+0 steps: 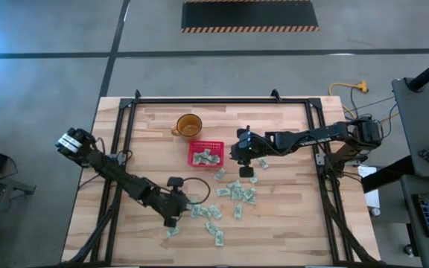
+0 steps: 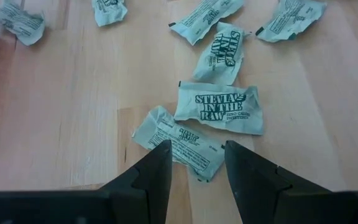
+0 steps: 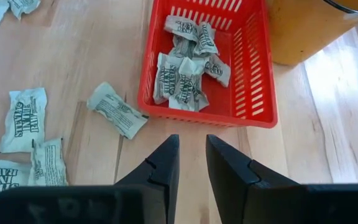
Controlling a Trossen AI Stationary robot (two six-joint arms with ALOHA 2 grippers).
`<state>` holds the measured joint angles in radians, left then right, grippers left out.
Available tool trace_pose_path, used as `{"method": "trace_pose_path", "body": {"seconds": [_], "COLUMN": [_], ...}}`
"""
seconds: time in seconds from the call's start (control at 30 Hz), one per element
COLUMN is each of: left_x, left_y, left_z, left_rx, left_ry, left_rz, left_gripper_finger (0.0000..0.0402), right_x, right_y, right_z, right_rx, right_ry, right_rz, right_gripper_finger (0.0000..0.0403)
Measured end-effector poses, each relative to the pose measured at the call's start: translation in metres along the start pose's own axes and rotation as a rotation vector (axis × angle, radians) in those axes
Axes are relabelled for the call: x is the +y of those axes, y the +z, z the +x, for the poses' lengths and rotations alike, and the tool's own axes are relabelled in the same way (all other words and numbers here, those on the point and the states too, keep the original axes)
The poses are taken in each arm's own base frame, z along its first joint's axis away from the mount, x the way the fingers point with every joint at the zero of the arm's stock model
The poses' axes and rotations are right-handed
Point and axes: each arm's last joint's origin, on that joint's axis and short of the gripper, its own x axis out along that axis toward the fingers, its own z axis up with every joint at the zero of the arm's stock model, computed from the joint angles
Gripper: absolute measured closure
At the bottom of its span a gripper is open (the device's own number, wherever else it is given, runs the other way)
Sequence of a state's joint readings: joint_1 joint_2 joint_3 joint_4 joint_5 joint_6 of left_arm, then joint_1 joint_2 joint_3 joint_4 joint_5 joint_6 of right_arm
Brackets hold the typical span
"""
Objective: Pick and place Stevia / Truvia into bins
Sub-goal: Put the gray stevia packet into the red basket
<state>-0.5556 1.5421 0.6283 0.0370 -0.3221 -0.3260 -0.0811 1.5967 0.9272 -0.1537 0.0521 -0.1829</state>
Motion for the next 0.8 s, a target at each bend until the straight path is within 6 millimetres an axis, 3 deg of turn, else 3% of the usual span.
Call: {"method": "trace_pose_path", "body": {"seconds": [0.8], "left_x": [0.006], "left_y": [-0.016], "left_z": [0.011], "left_rx": [0.016], "left_ry": [0.005], "left_rz": [-0.017], "left_gripper_finger": [0.0269], "right_x": [0.0], "right_y": [0.0], "right_z": [0.0], "right_rx": [0.001], "right_ry": [0.001], "right_rz": [0.0], "right_gripper_finger": [0.0339]}}
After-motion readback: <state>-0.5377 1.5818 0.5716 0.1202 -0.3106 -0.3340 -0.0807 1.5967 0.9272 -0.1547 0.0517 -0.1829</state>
